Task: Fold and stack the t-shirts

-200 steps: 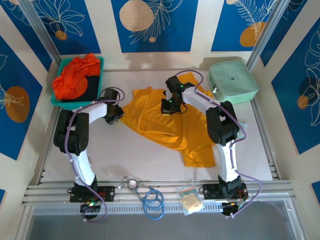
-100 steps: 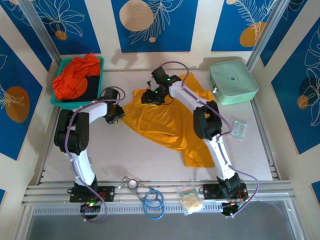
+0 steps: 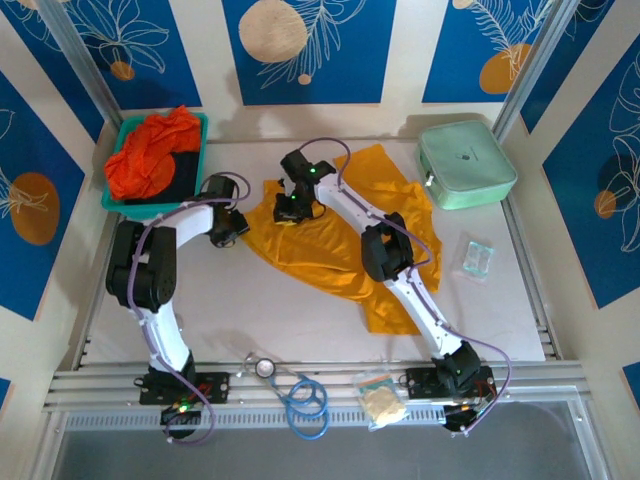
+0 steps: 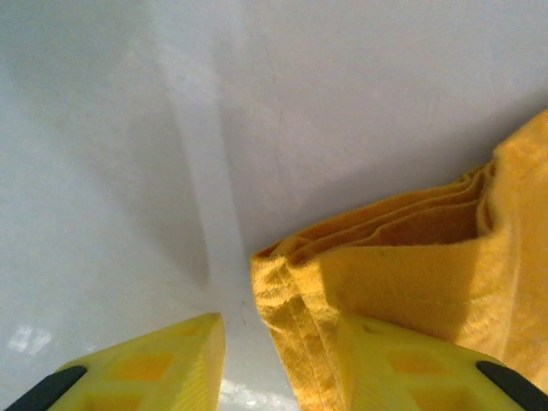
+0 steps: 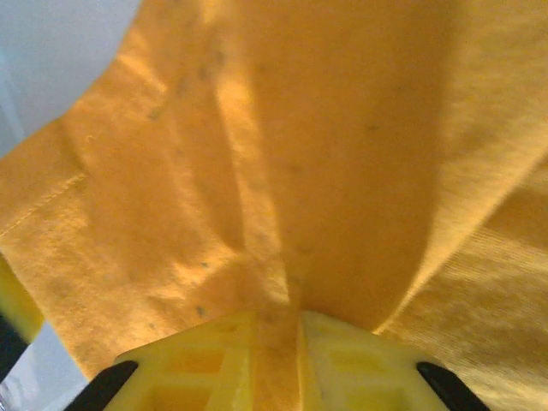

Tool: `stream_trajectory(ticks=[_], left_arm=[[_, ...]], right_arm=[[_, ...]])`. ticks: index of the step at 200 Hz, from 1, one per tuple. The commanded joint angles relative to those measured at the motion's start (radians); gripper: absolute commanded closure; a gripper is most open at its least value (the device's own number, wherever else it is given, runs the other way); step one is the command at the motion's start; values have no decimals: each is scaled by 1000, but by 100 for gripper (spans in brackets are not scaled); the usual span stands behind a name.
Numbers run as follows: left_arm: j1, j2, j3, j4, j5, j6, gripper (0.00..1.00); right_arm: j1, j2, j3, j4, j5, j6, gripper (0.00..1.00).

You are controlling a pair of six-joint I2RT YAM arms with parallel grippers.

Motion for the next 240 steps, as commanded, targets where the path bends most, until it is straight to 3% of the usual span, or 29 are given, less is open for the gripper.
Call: stream_trajectory(ticks=[1, 38, 85, 161, 190, 240], left_arm=[[9, -53, -18, -42, -14, 21, 60], [8, -111, -24, -82, -51, 44, 59], [8, -205, -26, -136, -97, 79, 58], [8, -224, -56, -134, -57, 89, 58], [8, -222, -129, -89, -23, 78, 59], [8, -209, -162, -73, -22, 85, 59]], right_arm=[[-14, 12, -1, -37, -1, 22, 80], [18, -53, -70, -39, 11, -5, 63], [55, -195, -283, -6, 108, -2, 55], [80, -216, -329, -18, 106, 9, 58], [78, -176, -291, -40, 107, 11, 64], [91, -120, -217, -123, 162, -5, 65]])
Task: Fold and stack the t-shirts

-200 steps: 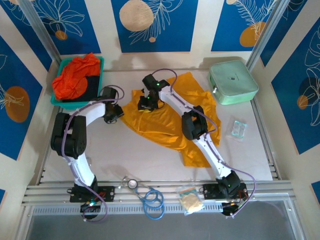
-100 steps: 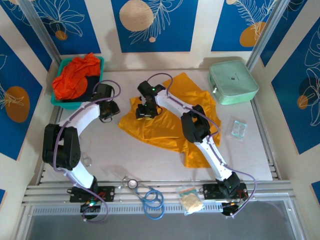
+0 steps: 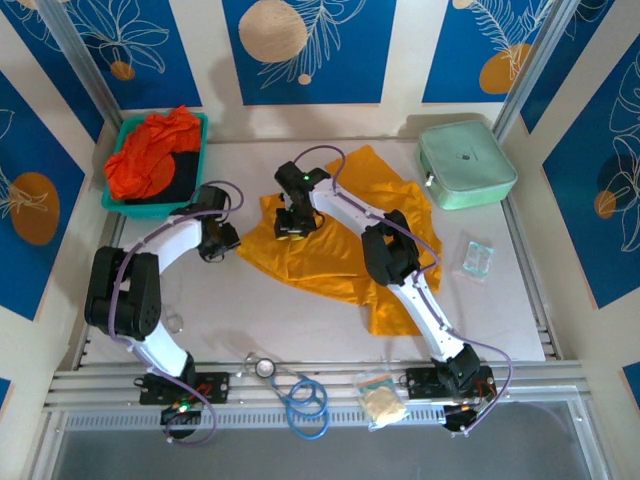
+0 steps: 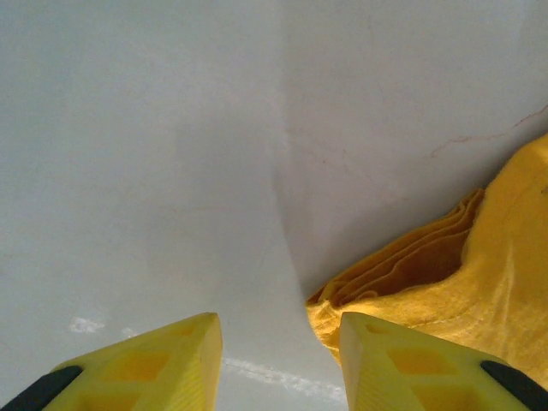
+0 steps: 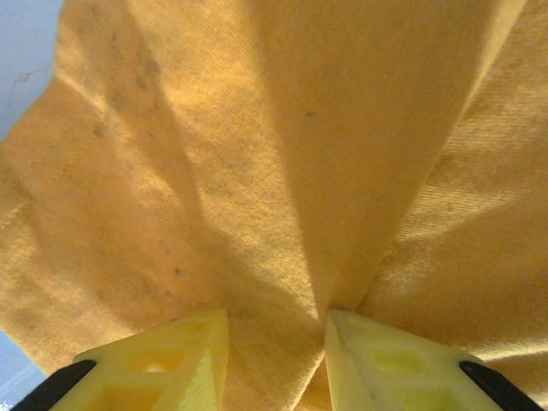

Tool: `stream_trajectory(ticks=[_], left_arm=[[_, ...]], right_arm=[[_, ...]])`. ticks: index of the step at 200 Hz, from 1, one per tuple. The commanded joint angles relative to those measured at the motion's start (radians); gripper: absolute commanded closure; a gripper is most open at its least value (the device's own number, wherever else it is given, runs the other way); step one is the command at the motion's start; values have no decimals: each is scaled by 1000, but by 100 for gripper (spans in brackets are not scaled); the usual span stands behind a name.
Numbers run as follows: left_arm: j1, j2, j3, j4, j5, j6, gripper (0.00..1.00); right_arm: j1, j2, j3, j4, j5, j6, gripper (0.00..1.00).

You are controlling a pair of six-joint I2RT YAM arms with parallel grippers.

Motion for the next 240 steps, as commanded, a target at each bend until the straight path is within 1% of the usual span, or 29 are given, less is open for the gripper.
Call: stream_trajectory(ticks=[1, 32, 67, 81, 95, 109, 141, 198, 240], left_arm=[[7, 5, -7, 23, 21, 13, 59], [8, 7, -8, 25, 20, 14, 59], [7, -8, -20, 22, 21, 11, 59], [7, -17, -29, 18, 23, 9, 59], [6, -23, -38, 17, 24, 9, 59], [5, -27, -44, 12, 28, 10, 59], [-12, -41, -57, -11, 35, 26, 63], [-29, -54, -119, 26, 57, 43, 66], [-31, -63, -116, 31, 51, 50, 67]], right_arm=[[20, 45, 48, -91, 44, -7, 65], [43, 60, 61, -162, 125, -39, 64], [62, 71, 44, -167, 161, -60, 65], [66, 81, 47, -170, 161, -68, 71], [66, 87, 48, -168, 165, -74, 80], [63, 85, 54, -170, 167, -76, 87], [55, 52, 86, -171, 164, -79, 100], [-7, -67, 93, -126, 81, -48, 100], [-37, -130, 90, -101, 41, -27, 100]])
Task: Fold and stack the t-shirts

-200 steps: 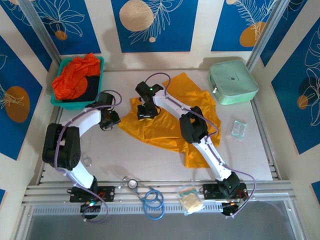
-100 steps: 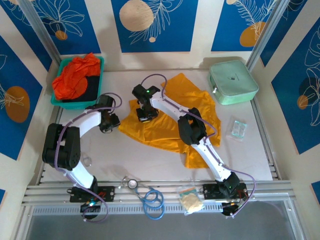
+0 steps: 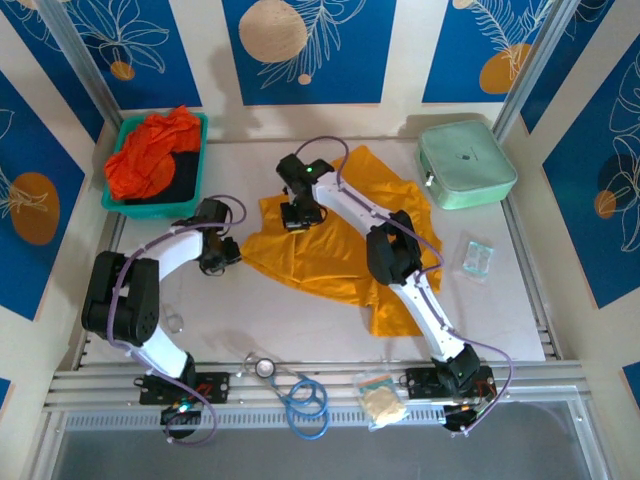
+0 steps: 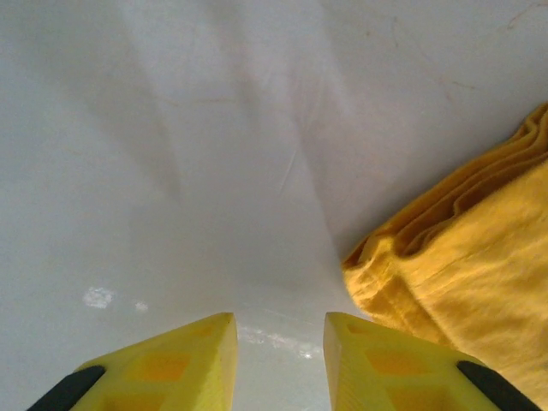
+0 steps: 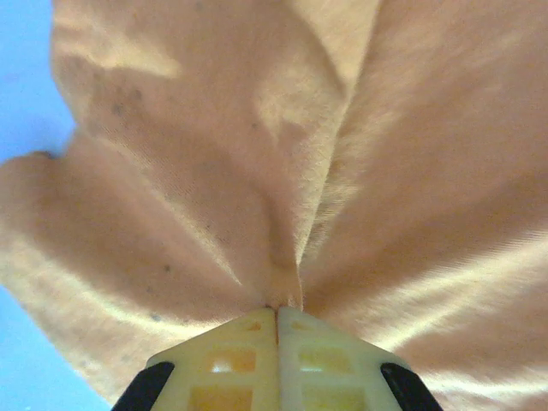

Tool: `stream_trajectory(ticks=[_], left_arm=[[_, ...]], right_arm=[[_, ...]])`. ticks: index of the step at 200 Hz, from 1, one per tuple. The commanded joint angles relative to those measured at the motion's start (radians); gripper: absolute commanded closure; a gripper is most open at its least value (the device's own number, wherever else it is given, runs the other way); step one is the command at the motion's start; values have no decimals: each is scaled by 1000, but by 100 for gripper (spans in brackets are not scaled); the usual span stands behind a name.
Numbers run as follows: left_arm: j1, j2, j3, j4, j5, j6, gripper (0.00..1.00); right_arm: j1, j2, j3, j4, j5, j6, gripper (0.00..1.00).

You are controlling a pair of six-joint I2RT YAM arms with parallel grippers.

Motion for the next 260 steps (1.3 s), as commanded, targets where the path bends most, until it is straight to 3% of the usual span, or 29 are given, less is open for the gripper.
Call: stream_trajectory(ticks=[1, 87, 119, 188, 234, 250, 260], left_arm=[[-7, -25, 0, 7, 7, 20, 67], [-7, 52, 64, 122, 120, 17, 55], [-7, 112, 97, 198, 164, -14, 56], [-5, 260, 215, 172, 84, -2, 64], [-14, 352, 266, 129, 84, 18, 78], [-19, 359, 260, 130, 89, 23, 100], [-22, 350, 248, 138, 91, 24, 100]], right_arm=[[-15, -95, 20, 11, -50, 25, 100], [-53, -87, 18, 8, -36, 35, 100], [-56, -87, 8, 8, -38, 33, 100], [-49, -93, -16, 13, -42, 31, 100], [-46, -99, -35, 22, -50, 34, 100], [-46, -100, -39, 25, -57, 36, 100], [-46, -98, -40, 28, -64, 35, 100]])
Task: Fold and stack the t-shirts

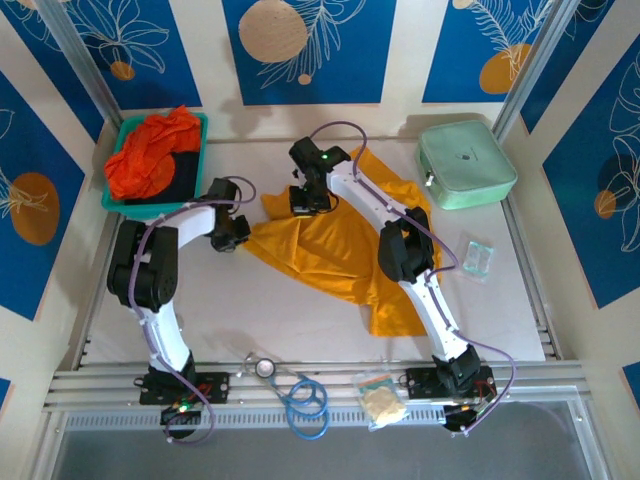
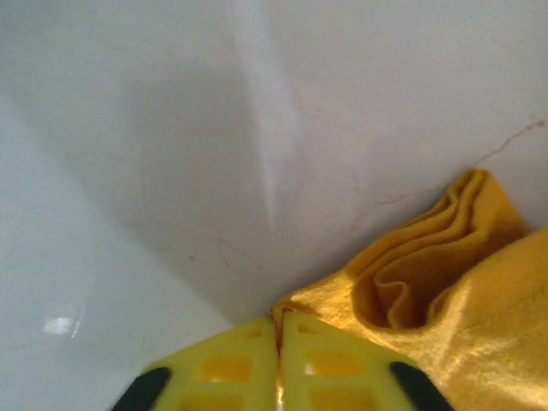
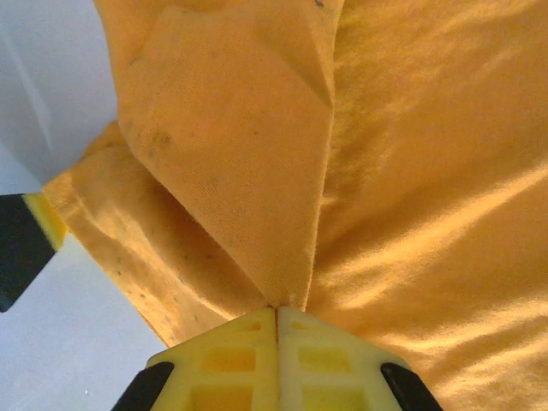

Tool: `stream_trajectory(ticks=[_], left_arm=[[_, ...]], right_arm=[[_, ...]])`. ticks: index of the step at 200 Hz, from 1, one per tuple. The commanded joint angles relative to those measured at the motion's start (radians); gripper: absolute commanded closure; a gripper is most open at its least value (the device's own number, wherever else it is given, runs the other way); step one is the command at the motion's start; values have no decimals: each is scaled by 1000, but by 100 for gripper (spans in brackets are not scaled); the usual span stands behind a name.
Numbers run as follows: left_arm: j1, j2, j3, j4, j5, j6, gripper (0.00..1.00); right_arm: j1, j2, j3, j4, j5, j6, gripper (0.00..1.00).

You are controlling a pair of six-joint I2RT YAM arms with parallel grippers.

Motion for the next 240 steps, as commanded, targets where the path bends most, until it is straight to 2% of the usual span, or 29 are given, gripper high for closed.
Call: stream_trajectory(ticks=[1, 14, 38, 50, 62, 77, 90, 105, 121, 148, 172, 201, 240], left_arm=[[-23, 79, -20, 113, 21, 8, 100], [-25, 45, -44, 127, 24, 7, 100], [-25, -96, -76, 69, 6, 19, 100], [-26, -201, -90, -3, -26, 31, 100], [-26, -319, -100, -94, -71, 44, 100], [-26, -463, -118, -195, -124, 55, 100], [-26, -571, -146, -261, -153, 56, 100], [-25, -673, -194, -305, -158, 41, 100], [-27, -764, -264, -331, -141, 13, 100], [-27, -905, -388, -385, -139, -45, 100], [-27, -1019, -478, -447, -164, -99, 100], [-45, -1101, -556, -457, -178, -192, 100], [-46, -1073, -622, -420, -190, -260, 100]], right_arm=[[6, -22, -12, 4, -41, 12, 100], [6, -22, -12, 8, -58, 13, 100], [4, -22, -9, 19, -92, 11, 65], [-2, -19, 3, 24, -103, 8, 56], [-16, -8, 27, 26, -117, 6, 51], [-47, 21, 60, 31, -132, 12, 53], [-80, 60, 79, 48, -171, 26, 64], [-118, 109, 95, 75, -222, 48, 71], [-153, 173, 147, 82, -259, 74, 72], [-196, 282, 270, 27, -234, 98, 73], [-221, 305, 248, 18, -185, 119, 73], [-229, 290, 178, 10, -105, 124, 72], [-248, 272, 101, 39, -66, 137, 69]])
